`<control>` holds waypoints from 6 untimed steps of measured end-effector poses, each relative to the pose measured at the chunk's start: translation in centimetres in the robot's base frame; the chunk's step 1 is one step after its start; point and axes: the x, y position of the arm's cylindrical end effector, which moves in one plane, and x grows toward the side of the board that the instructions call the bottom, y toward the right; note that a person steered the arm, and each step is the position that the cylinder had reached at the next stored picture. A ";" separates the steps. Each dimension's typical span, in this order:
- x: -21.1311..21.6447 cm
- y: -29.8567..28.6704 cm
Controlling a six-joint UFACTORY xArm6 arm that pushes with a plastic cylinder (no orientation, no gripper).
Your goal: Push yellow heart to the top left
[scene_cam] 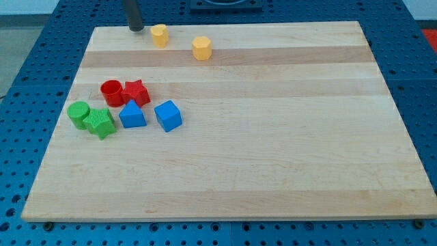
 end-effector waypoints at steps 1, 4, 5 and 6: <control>0.1 7.0; 4.2 4.5; 4.3 1.3; 4.4 -3.6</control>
